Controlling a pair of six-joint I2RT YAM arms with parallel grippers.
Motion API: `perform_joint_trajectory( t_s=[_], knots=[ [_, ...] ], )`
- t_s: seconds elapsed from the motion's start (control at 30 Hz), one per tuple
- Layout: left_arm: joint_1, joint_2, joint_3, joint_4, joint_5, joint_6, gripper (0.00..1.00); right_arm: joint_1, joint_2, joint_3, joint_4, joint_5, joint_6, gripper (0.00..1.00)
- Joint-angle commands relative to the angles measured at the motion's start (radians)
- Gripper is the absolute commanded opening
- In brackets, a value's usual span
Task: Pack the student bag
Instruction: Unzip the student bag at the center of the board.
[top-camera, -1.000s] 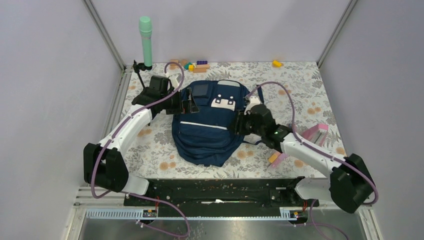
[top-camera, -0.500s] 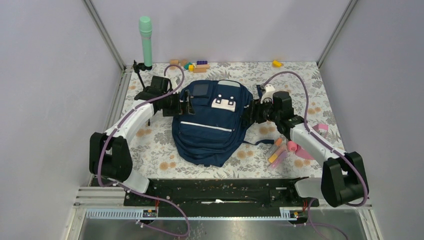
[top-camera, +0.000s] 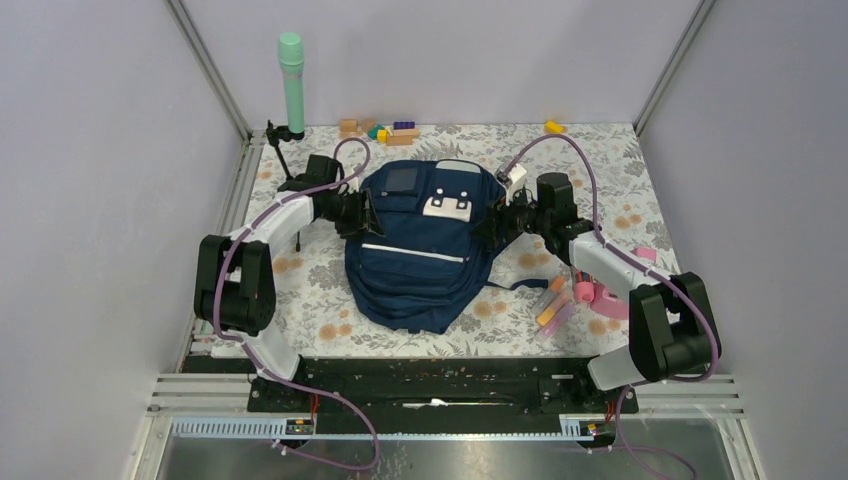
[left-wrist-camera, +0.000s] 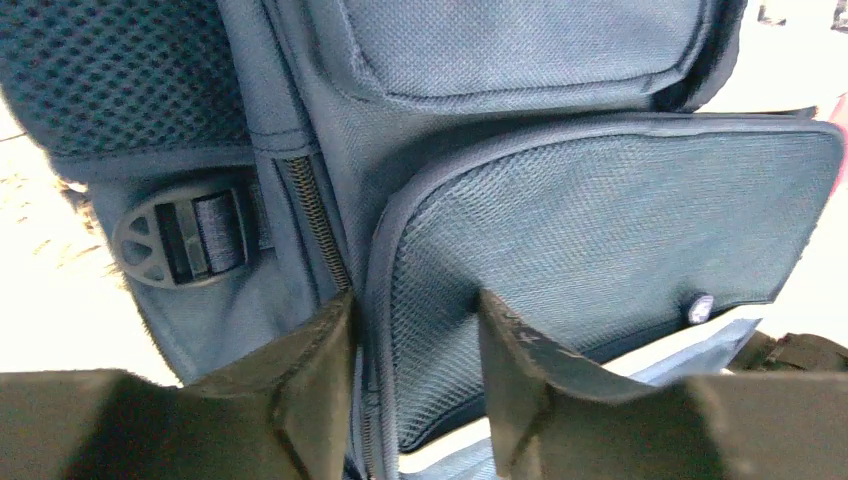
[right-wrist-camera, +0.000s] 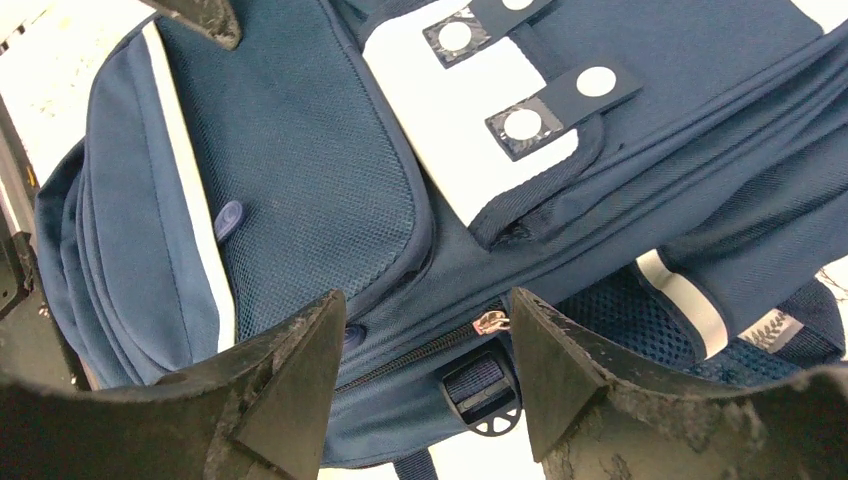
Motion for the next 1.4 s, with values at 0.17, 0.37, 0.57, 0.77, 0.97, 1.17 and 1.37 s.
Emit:
perform_joint_trajectory(
  t_s=[0.17,0.37,0.57,0.77,0.97,1.17,1.37],
  knots=[
    [-0.008,0.04,0.095,0.049,0.08,-0.008,0.0,-0.005,-0.016,0.054,-0.039,-0.054,-0.135,0.68],
    [-0.008,0.065,0.26,-0.073,-0.07,0.162,0.0,-0.006,-0.022,0.076,-0.154,-0.077,-0.316,0.69],
    [-0.008,0.121,0.375,-0.11,-0.169,0.241,0.0,-0.011,-0.025,0.081,-0.224,-0.016,-0.483,0.7],
    [-0.008,0.171,0.447,-0.119,-0.15,0.232,0.0,-0.014,0.007,0.079,-0.26,0.08,-0.575,0.71],
    [-0.008,0.185,0.461,-0.131,-0.123,0.2,0.0,-0.014,0.075,0.118,-0.248,0.044,-0.577,0.7],
    [-0.008,0.179,0.466,-0.135,-0.106,0.172,0.0,-0.013,0.147,0.17,-0.264,0.061,-0.587,0.68],
    [-0.008,0.173,0.475,-0.142,-0.104,0.168,0.0,-0.009,0.212,0.217,-0.32,0.1,-0.63,0.68]
  ],
)
